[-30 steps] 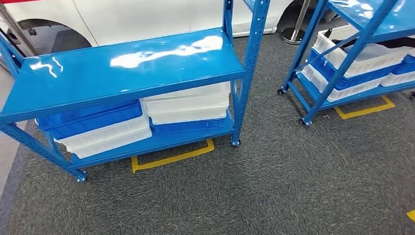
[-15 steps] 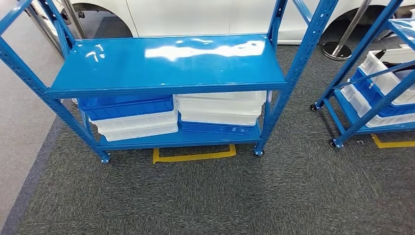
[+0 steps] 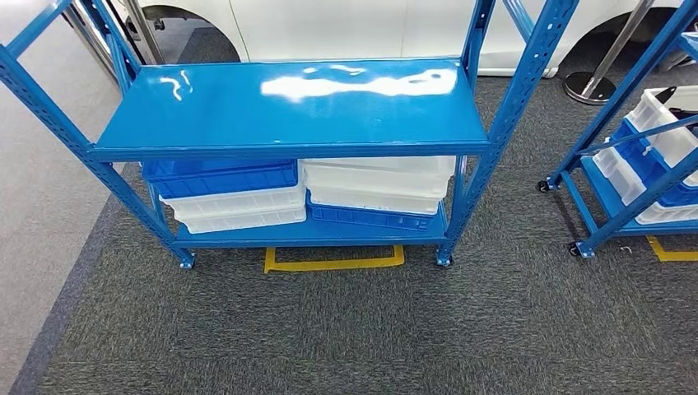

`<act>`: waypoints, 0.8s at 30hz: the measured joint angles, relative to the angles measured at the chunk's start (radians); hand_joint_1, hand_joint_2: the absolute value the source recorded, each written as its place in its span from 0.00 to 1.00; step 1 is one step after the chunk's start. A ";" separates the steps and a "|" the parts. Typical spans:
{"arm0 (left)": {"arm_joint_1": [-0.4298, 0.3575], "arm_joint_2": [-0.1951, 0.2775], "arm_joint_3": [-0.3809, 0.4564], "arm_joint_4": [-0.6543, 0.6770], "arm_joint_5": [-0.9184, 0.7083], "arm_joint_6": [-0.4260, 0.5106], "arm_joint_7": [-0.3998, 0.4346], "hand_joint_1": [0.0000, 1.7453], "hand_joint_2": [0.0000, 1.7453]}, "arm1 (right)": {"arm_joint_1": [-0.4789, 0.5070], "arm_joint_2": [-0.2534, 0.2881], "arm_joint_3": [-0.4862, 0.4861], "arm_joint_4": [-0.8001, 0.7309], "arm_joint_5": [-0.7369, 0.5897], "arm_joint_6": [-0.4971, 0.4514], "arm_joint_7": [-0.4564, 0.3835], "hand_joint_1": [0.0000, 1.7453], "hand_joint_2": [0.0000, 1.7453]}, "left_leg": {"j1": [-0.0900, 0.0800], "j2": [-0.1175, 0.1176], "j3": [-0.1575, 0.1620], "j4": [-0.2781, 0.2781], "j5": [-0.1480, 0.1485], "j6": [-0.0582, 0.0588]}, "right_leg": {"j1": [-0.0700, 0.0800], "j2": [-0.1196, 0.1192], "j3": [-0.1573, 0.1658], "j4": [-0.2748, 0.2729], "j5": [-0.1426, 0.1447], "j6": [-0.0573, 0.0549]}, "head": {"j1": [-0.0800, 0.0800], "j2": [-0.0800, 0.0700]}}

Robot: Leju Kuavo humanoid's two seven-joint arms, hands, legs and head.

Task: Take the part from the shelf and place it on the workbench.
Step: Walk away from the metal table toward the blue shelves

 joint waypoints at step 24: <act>-0.004 -0.002 -0.002 0.000 -0.010 0.012 0.006 0.00 0.00 | 0.005 -0.004 -0.011 0.000 0.000 0.017 -0.011 0.00 0.00 | -0.005 -0.002 0.126 -0.035 -0.057 0.001 | -0.004 0.005 -0.041 0.001 0.046 -0.004 | 0.002 0.000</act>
